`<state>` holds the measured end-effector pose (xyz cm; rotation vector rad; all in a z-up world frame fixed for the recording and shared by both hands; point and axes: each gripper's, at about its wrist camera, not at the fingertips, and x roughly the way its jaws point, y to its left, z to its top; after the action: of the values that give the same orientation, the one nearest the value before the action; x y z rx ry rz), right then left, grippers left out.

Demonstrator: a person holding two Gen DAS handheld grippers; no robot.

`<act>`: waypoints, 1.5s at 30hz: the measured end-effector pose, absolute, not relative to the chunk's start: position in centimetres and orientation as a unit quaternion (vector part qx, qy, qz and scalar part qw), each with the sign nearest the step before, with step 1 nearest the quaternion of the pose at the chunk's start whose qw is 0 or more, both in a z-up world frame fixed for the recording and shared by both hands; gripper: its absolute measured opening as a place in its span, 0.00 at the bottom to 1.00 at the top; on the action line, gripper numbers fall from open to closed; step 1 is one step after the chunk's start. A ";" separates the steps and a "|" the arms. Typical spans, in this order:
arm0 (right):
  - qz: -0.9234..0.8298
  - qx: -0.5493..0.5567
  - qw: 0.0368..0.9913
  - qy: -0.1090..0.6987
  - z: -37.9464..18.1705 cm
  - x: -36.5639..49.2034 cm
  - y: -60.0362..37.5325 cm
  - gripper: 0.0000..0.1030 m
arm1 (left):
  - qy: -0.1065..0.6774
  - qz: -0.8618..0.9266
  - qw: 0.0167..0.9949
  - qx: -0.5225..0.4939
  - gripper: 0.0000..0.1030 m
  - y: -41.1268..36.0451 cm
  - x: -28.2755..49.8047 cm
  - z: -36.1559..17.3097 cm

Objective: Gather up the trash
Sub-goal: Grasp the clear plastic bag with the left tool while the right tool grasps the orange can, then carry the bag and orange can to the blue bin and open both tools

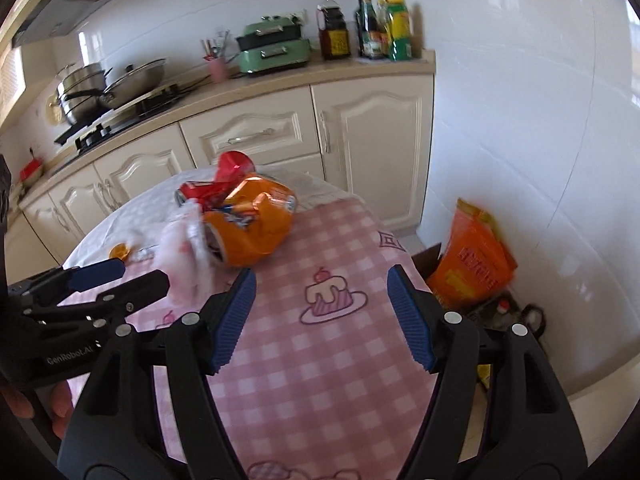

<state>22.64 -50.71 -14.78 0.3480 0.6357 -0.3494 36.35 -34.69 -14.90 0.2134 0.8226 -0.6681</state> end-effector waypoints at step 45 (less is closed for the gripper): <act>-0.040 0.219 0.933 0.284 -11.6 28.1 -41.5 0.08 | 0.344 -0.279 0.895 -0.045 0.33 -16.6 36.4 -10.2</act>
<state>28.06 -41.50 -11.56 0.4471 0.5812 -0.0826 36.37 -16.63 -10.18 -0.0928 0.7128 -0.5783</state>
